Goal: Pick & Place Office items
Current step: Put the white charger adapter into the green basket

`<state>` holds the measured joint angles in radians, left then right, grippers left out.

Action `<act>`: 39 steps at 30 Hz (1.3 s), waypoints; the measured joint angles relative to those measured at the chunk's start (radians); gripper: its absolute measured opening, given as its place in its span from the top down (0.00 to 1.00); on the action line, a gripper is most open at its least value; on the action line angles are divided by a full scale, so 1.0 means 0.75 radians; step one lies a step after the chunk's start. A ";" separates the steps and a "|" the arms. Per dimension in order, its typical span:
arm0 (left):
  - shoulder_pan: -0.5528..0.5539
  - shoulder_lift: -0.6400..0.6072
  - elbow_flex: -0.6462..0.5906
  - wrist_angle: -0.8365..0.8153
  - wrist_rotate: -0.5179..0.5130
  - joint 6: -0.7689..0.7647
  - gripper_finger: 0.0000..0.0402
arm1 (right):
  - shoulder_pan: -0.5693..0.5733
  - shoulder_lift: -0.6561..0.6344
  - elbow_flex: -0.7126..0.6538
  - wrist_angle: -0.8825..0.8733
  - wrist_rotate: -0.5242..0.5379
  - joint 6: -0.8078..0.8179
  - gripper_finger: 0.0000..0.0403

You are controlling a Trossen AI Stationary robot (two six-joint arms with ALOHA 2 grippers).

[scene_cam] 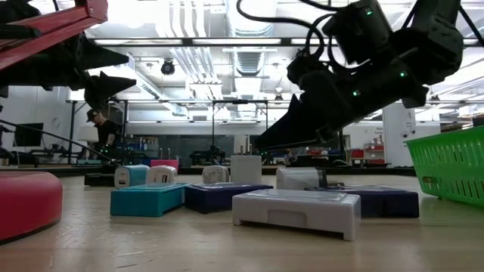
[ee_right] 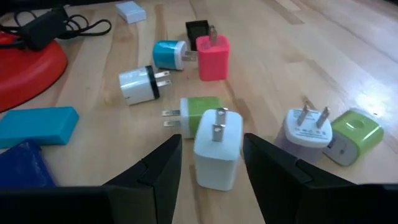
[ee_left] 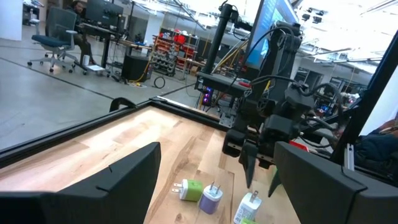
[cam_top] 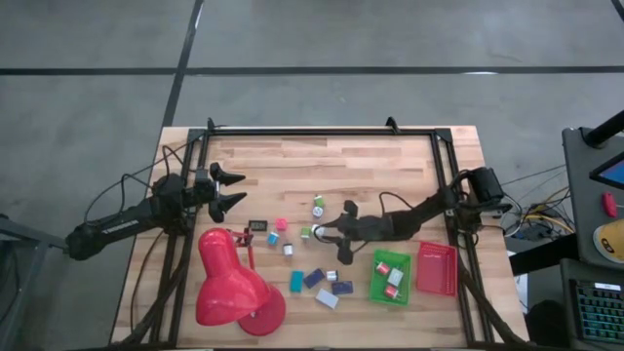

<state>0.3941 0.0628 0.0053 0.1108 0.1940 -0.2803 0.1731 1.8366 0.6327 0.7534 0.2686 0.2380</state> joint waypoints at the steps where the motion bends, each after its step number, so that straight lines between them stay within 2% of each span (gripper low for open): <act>1: 0.000 0.000 0.000 0.000 0.000 0.000 0.20 | -0.009 0.000 0.000 -0.007 -0.013 0.005 0.58; 10: 0.000 0.000 0.000 0.000 0.000 0.000 0.20 | -0.026 0.000 0.015 -0.040 -0.051 0.003 0.58; 20: 0.000 0.000 0.000 0.000 0.000 0.000 0.20 | -0.028 0.000 0.190 -0.372 -0.052 -0.016 0.58; 39: 0.000 0.000 0.000 0.000 0.000 0.000 0.20 | -0.078 0.084 0.195 -0.340 -0.112 0.037 0.58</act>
<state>0.3940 0.0628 0.0051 0.1106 0.1940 -0.2804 0.1150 1.8996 0.7786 0.4982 0.1843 0.2654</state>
